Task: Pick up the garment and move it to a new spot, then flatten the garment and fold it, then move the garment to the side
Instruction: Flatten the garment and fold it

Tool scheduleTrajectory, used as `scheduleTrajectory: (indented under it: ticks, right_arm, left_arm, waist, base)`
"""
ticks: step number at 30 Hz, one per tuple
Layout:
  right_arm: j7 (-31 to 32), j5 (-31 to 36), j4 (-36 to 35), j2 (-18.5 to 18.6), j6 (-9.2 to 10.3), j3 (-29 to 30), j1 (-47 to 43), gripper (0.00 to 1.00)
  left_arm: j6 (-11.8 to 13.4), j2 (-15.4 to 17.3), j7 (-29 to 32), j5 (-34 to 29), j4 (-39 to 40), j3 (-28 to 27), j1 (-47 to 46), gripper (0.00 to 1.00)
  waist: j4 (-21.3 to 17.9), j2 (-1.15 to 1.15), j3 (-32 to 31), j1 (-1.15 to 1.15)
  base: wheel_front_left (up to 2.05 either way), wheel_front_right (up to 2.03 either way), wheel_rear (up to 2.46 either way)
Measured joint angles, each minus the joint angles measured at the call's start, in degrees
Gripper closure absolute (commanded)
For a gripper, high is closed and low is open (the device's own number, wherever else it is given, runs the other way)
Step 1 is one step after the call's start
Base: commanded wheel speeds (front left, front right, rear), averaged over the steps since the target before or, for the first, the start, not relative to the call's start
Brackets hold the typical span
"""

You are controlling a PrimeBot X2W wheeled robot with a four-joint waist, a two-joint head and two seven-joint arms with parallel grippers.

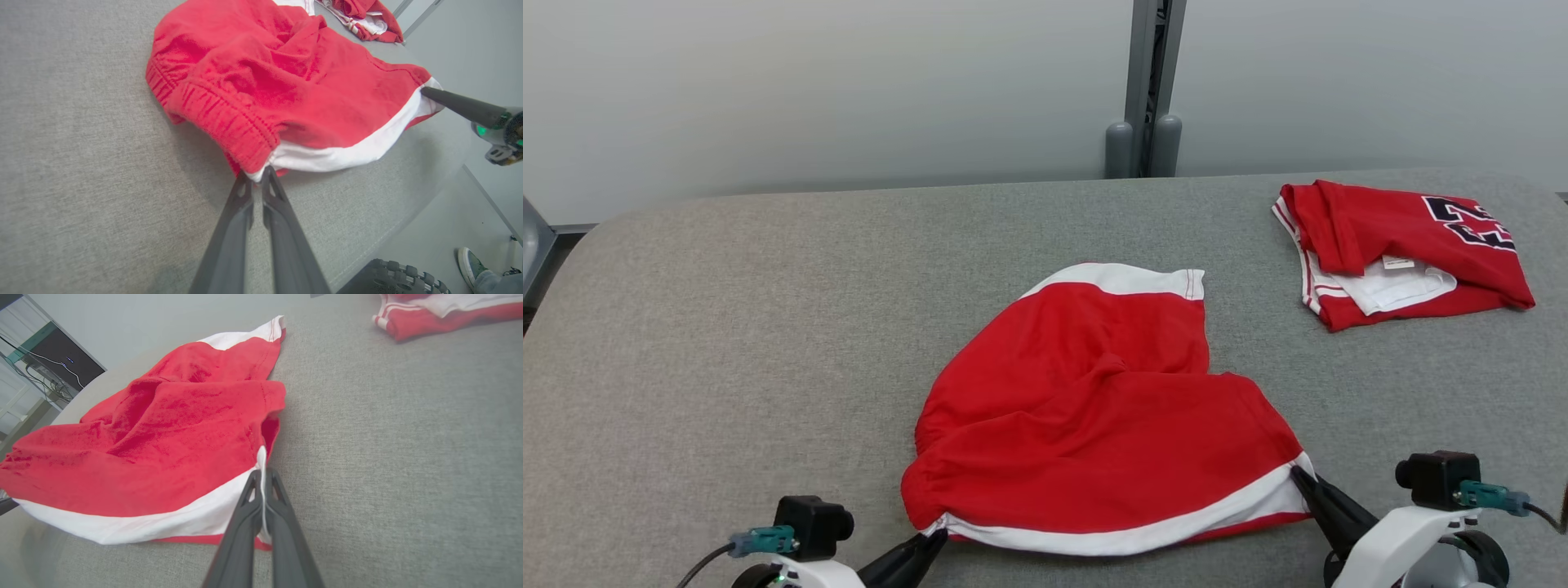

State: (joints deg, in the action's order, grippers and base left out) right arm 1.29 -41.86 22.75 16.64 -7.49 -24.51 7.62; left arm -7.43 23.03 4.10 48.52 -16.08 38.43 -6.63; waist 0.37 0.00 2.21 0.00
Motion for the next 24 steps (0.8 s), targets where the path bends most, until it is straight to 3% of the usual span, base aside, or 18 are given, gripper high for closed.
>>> scheduleTrajectory:
  ticks: [9,15,18,24]
  right_arm:
    - [0.5,-2.4,-10.8,1.3,0.00,4.3,-3.8,1.00]
    - [2.3,-3.6,-16.2,1.3,0.00,6.2,-3.4,1.00]
    - [2.9,-3.0,-17.4,1.2,0.00,7.4,-0.4,1.00]
    - [4.6,-1.9,-17.3,1.5,0.00,7.9,15.9,1.00]
  left_arm:
    - [0.9,9.1,4.2,5.7,16.1,-2.0,5.5,1.00]
    - [1.2,12.4,8.3,7.8,23.4,-3.1,4.5,1.00]
    - [0.9,13.7,12.0,10.0,24.8,-3.7,0.2,1.00]
    - [0.1,16.6,24.7,19.2,22.2,-5.3,-16.8,1.00]
  waist:
    - [-0.3,0.00,-0.8,0.00]
    - [-0.5,0.00,-0.3,0.00]
    - [-0.5,0.00,1.0,0.00]
    - [-0.9,0.00,7.0,0.00]
  base:
    - [0.00,0.00,0.00]
    - [0.00,0.00,0.00]
    - [0.00,0.00,0.00]
    - [0.00,0.00,0.00]
